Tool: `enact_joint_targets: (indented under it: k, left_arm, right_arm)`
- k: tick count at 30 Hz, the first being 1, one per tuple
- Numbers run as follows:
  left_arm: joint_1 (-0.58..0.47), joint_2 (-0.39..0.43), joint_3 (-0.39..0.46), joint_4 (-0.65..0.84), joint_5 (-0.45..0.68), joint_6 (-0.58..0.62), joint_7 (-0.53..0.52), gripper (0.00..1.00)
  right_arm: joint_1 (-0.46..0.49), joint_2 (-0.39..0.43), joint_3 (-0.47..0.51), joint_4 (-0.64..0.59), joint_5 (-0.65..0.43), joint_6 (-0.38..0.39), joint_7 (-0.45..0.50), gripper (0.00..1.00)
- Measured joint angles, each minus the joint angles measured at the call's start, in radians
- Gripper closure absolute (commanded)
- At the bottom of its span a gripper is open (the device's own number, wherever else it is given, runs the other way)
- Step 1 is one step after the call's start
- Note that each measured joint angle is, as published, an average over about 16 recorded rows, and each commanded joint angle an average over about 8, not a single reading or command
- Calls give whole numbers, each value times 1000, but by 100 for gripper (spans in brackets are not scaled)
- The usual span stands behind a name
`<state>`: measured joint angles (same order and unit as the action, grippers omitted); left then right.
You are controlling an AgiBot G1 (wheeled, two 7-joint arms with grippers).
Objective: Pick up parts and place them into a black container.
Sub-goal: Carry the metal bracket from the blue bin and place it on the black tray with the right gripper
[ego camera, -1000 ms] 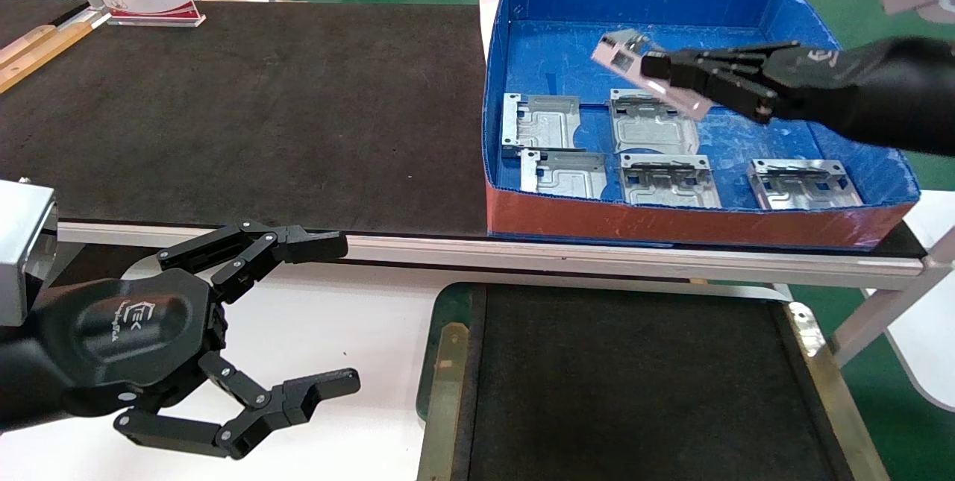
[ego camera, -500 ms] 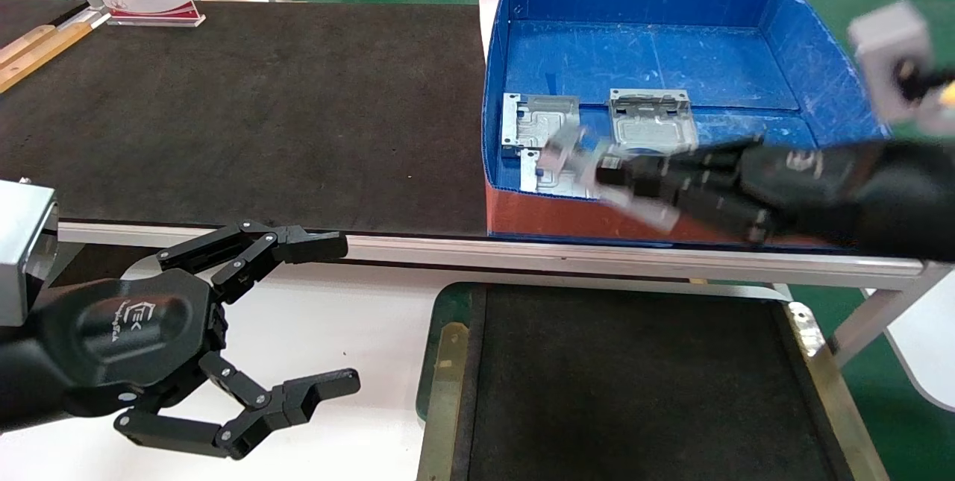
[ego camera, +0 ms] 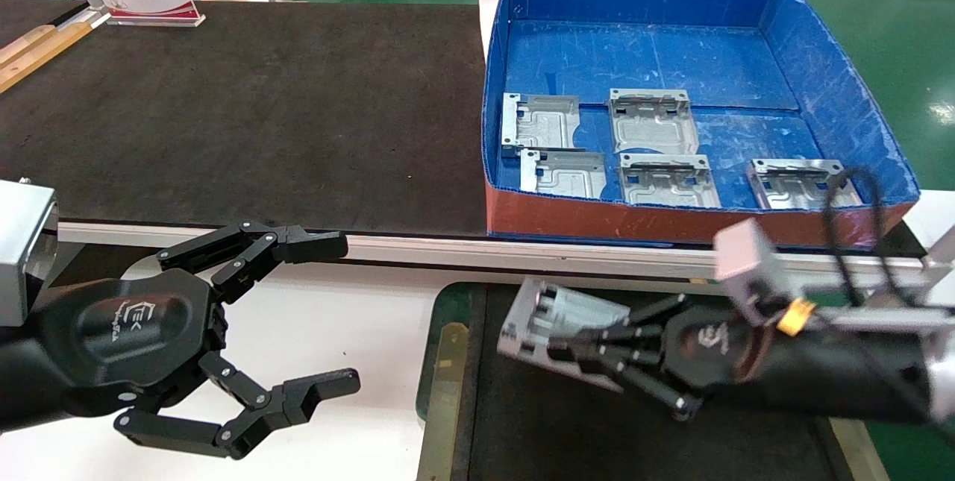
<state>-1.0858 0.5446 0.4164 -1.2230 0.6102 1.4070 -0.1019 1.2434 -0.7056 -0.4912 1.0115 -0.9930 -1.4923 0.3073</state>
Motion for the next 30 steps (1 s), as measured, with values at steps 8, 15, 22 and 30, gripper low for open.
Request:
enact_joint_targets:
  k: [8,15,22,30]
  left_arm:
    - [0,0,0,0,0,0,0,0]
    - [0,0,0,0,0,0,0,0]
    - [0,0,0,0,0,0,0,0]
    - [0,0,0,0,0,0,0,0]
  right_arm:
    - [6,-61,-50,-103,-87,-25,-108,100]
    - [41,-123,-90,-210,-160,-36,-200,100]
    - [82,-189,-127,-326,-224,-40,-296,100]
    - [128,-265,-164,-469,-290,-28,-418,100]
